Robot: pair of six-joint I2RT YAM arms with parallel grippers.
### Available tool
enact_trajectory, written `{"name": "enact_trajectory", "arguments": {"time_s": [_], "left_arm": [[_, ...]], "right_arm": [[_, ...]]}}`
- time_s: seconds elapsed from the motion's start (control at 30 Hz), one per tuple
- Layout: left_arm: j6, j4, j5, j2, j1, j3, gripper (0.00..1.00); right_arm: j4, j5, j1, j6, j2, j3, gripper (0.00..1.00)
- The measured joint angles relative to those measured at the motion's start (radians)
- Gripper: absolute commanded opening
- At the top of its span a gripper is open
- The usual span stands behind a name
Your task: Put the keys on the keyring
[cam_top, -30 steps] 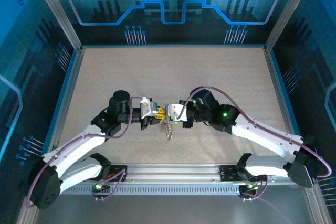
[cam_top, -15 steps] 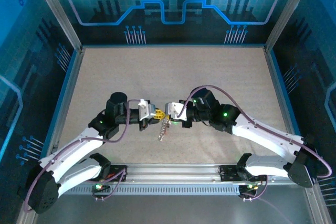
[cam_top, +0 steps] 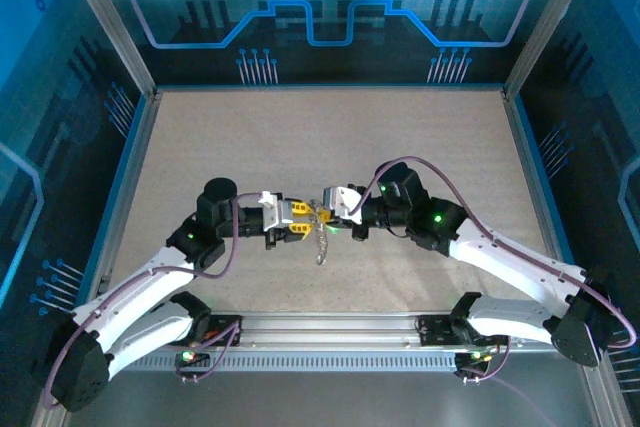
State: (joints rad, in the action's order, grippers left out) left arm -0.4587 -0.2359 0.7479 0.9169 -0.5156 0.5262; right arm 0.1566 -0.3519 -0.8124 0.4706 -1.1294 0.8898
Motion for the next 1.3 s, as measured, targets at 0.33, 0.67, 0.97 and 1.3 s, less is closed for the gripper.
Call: {"name": "enact_trajectory", "arguments": {"time_s": [0.33, 0.67, 0.97, 1.3], "left_arm": [[0.011, 0.000, 0.000, 0.000, 0.000, 0.000, 0.24], [-0.044, 0.052, 0.001, 0.001, 0.000, 0.002, 0.19], [-0.095, 0.101, 0.011, 0.009, 0.000, 0.006, 0.40], [-0.172, 0.161, 0.020, -0.089, -0.002, 0.002, 0.55]], "right_arm": [[0.031, 0.009, -0.014, 0.037, -0.029, 0.000, 0.00], [0.068, 0.026, -0.021, 0.062, -0.036, 0.000, 0.00], [0.064, 0.037, -0.025, 0.065, -0.036, 0.000, 0.00], [0.041, 0.064, -0.027, 0.086, -0.018, 0.000, 0.00]]}}
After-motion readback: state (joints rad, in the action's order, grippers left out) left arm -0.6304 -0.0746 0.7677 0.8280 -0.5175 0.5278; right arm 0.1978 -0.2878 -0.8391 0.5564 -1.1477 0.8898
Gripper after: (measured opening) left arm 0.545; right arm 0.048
